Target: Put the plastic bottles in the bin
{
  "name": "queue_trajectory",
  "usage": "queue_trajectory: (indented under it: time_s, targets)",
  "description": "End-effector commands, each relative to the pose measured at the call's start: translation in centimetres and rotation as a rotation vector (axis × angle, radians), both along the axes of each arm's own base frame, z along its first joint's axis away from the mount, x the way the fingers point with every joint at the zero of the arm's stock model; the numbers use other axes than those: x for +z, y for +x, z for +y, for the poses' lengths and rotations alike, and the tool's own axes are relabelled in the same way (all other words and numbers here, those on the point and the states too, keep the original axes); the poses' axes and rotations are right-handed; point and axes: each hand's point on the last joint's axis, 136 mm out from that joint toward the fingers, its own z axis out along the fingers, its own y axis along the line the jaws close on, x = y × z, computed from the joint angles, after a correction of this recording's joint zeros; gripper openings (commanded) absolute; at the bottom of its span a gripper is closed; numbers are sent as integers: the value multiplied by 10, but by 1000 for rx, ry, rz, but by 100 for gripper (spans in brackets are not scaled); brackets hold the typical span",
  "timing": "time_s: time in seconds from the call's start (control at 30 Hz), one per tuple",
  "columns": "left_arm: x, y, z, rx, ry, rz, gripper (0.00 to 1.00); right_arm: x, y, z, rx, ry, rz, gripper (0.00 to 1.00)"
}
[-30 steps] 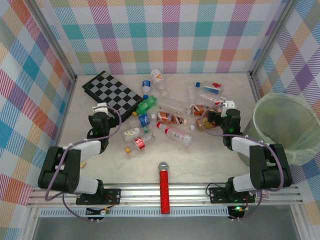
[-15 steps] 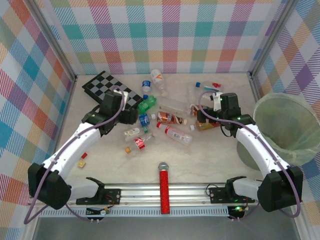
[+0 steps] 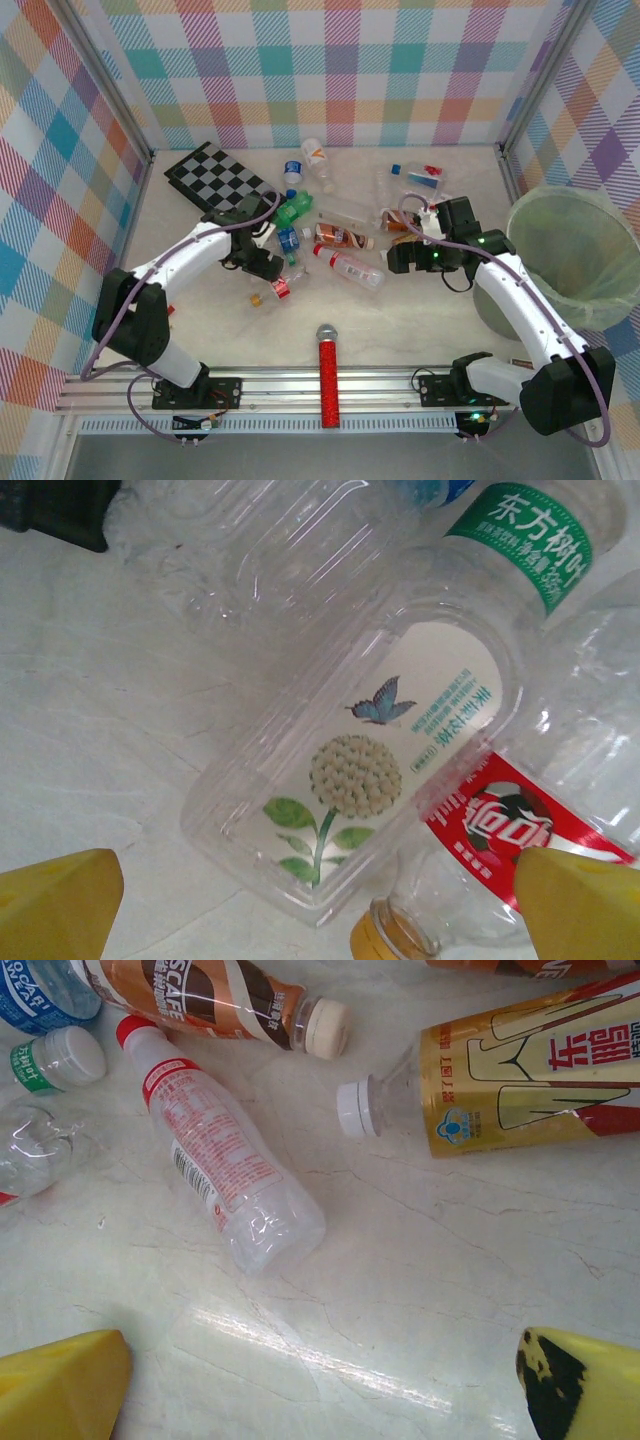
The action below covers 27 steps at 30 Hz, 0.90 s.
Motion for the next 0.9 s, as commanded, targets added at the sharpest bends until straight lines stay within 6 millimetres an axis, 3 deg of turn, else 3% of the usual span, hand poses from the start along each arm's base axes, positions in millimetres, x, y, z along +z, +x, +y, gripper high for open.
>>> queue_trajectory:
  time_s: [0.0,0.37,0.87]
  targets:
    - [-4,8,-4,-38,20,0,100,7,-6,1,-3,13,11,99]
    - [-29,13,-12,-77,26,62,97,2,-9,1,-4,14,20,99]
    - [-27,2,-27,-109,-7,77,56,14,-11,3,-13,41,10,99]
